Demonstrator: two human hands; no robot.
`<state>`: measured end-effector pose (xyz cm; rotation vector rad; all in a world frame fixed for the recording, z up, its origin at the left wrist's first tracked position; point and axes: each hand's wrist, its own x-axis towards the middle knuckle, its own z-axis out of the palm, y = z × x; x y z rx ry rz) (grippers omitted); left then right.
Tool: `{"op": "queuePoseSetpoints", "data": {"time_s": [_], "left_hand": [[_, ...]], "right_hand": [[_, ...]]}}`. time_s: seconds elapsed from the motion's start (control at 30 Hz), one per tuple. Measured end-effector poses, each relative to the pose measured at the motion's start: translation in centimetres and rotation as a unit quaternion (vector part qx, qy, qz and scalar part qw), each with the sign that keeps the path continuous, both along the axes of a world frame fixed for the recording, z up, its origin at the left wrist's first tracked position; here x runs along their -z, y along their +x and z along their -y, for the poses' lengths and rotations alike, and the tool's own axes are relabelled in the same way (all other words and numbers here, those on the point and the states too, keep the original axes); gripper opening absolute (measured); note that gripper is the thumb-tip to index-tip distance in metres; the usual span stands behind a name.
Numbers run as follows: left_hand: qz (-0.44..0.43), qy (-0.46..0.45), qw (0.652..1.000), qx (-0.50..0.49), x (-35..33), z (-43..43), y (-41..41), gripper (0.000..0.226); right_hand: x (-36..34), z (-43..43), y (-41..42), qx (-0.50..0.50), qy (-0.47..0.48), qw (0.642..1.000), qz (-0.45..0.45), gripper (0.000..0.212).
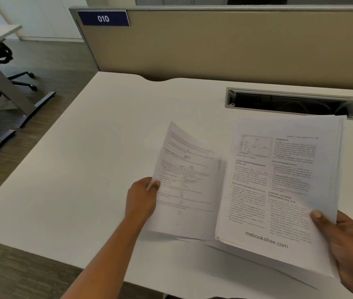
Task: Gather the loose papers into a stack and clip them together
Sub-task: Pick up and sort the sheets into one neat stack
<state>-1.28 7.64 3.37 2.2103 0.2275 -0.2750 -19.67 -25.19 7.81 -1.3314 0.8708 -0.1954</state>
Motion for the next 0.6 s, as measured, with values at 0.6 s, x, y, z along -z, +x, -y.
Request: {"op": "queuePoseSetpoints", "data": {"time_s": [0.6], "left_hand": [[-0.045, -0.364, 0.93, -0.003, -11.1, 3.7, -3.4, 0.017]], "right_hand": [[-0.4, -1.1, 0.5, -0.03, -0.011, 0.999, -0.029, 0.015]]}}
